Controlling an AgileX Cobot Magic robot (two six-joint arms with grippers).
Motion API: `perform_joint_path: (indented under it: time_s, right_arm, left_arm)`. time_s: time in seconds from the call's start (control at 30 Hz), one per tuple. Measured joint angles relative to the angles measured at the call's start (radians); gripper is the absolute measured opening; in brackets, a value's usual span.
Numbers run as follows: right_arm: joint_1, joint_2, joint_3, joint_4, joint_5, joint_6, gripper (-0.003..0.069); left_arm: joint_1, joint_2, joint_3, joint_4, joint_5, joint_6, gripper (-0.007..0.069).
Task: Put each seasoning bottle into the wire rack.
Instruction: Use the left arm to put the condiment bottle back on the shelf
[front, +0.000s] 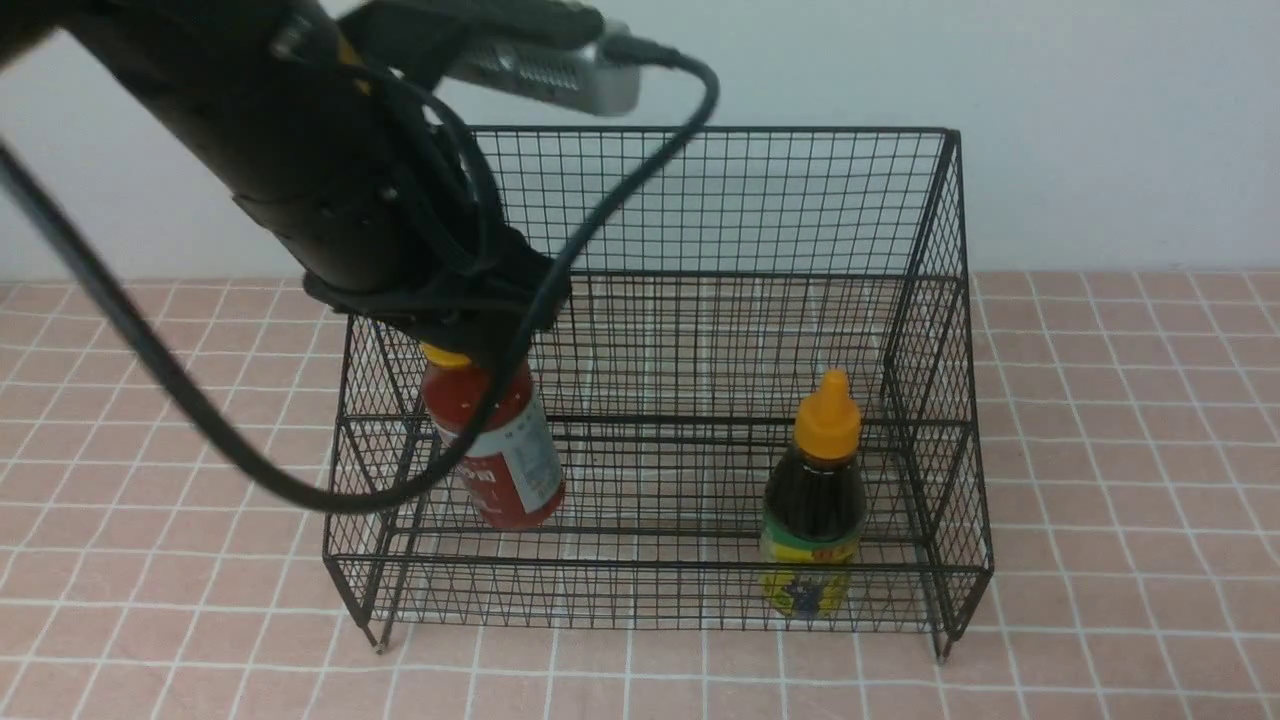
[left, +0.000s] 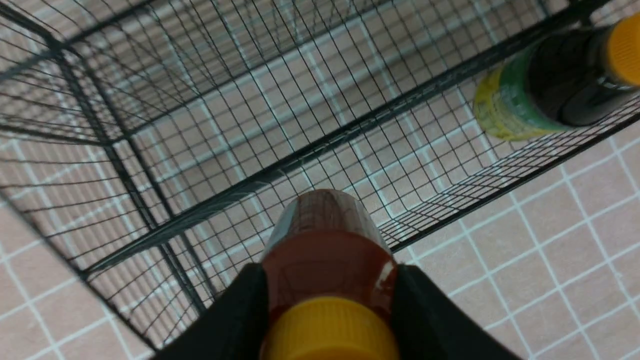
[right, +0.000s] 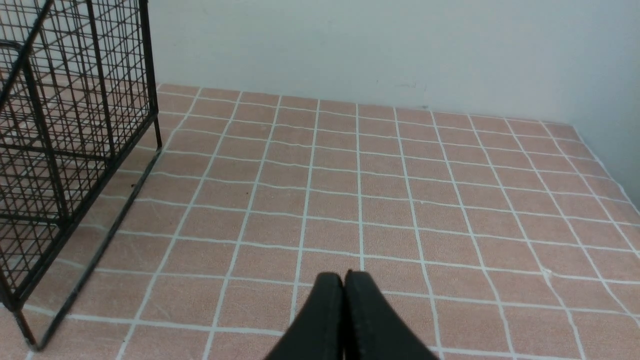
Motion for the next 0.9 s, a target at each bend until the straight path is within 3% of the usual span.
perform_joint_path:
  time_s: [0.9]
  right_arm:
    - [0.0, 0.0, 0.0, 0.0, 0.0, 0.0, -0.0012]
  left_arm:
    - [-0.004, 0.219, -0.004, 0.062, -0.022, -0.081, 0.0285]
